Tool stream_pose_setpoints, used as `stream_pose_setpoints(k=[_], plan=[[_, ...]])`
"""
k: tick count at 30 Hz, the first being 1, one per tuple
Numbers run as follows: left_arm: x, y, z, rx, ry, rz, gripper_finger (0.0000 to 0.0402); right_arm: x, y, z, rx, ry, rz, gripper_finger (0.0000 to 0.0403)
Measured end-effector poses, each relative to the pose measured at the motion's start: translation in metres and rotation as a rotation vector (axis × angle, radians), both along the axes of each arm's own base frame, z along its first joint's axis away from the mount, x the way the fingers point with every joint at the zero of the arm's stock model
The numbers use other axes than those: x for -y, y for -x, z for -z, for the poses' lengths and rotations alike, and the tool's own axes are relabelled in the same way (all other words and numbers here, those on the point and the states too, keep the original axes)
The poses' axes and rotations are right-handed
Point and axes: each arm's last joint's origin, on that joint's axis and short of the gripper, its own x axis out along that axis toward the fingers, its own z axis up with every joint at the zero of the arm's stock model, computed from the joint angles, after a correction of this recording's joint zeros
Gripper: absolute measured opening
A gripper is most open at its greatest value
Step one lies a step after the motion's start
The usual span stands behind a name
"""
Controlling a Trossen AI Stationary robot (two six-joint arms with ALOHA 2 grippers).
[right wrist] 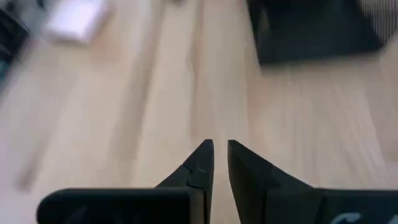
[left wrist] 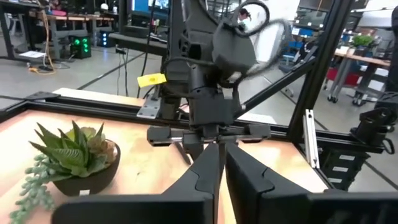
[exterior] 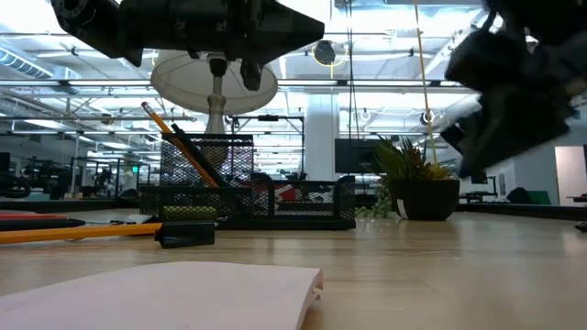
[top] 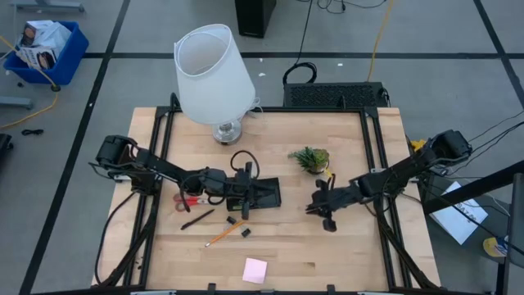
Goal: Pick and place office supplies into organizer
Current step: Put the right black pen into the black desk organizer
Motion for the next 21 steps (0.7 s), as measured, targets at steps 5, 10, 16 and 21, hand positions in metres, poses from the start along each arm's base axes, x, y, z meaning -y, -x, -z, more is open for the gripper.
stream_pose_setpoints(k=[5, 10, 16, 21], plan=[[0.000, 0.000, 0.000, -0.006, 0.016, -0.012, 0.0047, 0.000, 0.006, 0.007, -0.133, -0.051, -0.034, 0.0074], [-0.001, 0.000, 0.001, -0.014, 0.020, -0.028, 0.0049, 0.000, 0.014, 0.012, -0.288, -0.143, -0.043, 0.0142], [-0.001, 0.000, 0.003, -0.028, 0.017, -0.029, 0.0049, 0.000, 0.020, 0.005, -0.476, -0.104, -0.031, 0.0165], [-0.001, 0.000, 0.003, -0.031, 0.018, -0.029, 0.0049, 0.000, 0.018, -0.015, -0.547, -0.004, -0.073, 0.0143]])
